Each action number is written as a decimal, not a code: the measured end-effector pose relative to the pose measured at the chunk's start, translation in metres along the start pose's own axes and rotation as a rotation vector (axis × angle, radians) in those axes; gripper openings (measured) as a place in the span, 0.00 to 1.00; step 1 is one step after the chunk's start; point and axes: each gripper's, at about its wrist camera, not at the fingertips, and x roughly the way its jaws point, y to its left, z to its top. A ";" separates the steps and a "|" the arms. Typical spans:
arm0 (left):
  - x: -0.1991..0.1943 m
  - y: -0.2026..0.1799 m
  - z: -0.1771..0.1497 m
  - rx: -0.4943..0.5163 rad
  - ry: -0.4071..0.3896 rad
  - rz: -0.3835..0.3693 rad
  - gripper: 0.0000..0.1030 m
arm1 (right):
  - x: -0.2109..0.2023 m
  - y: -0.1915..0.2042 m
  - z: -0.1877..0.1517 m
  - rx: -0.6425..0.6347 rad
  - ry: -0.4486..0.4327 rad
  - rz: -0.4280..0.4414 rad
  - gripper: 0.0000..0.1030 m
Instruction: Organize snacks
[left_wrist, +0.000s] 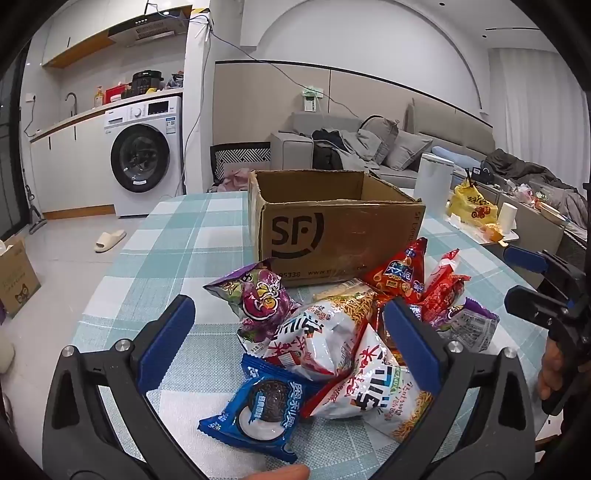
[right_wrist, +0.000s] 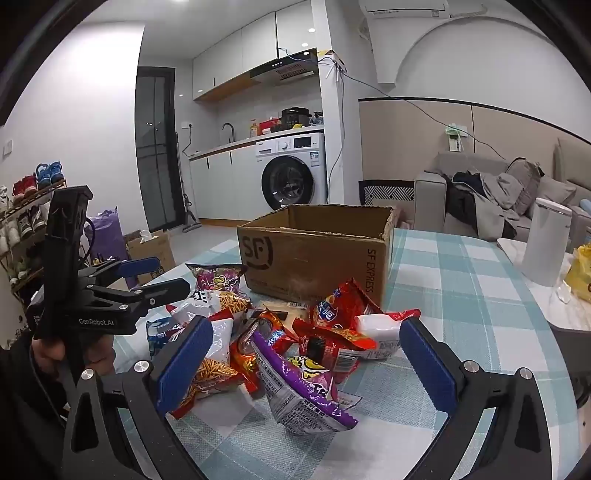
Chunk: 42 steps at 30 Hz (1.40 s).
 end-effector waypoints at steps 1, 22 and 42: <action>0.000 0.000 0.000 0.001 0.002 -0.002 0.99 | 0.000 0.000 0.000 0.003 0.000 0.002 1.00; 0.004 -0.007 -0.005 0.010 0.007 0.006 0.99 | 0.002 -0.002 0.001 -0.007 0.006 -0.004 1.00; 0.001 -0.007 -0.002 0.033 -0.002 -0.012 0.99 | 0.002 -0.002 0.000 -0.010 0.008 -0.006 1.00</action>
